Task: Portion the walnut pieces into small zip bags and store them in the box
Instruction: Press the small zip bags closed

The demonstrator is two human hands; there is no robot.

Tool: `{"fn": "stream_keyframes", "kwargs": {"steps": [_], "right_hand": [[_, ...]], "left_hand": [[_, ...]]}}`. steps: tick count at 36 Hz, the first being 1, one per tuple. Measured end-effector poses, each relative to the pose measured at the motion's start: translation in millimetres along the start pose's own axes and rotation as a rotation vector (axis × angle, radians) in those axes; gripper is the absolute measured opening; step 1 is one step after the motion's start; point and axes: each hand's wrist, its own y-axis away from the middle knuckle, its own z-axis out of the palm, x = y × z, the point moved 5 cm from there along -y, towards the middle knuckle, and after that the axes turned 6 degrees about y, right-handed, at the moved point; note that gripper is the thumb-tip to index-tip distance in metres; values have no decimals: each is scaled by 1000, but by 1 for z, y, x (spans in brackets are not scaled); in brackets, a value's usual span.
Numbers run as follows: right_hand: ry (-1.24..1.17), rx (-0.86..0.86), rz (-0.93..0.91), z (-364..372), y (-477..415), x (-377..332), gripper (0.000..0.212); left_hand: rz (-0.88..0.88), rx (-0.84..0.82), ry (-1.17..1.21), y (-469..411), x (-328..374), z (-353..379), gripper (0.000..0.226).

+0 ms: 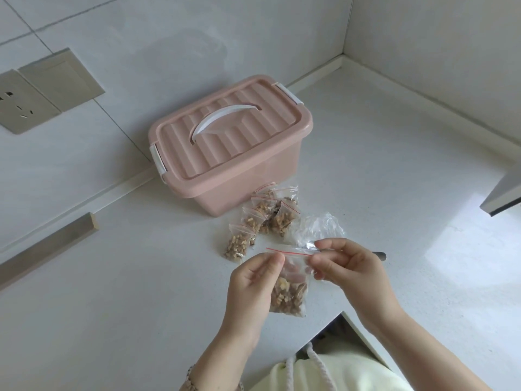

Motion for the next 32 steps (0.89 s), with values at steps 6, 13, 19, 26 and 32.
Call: {"fn": "stream_keyframes", "kwargs": {"steps": [6,13,19,26,32], "right_hand": [[-96,32,-44,3,0,7,52],[-52,89,-83,8,4,3,22],[-30,121,-121,8,5,1,24],[16,22,-54,14,2,4,29],[-42,38,-89,12,3,-6,30]], "left_hand": [[-45,106,135,5,-2,-2,27],[-31,168,174,10,-4,-2,28],[-29,168,144,11,-4,-1,29],[33,145,90,8,1,1,26],[60,143,155,5,6,-4,13]]}}
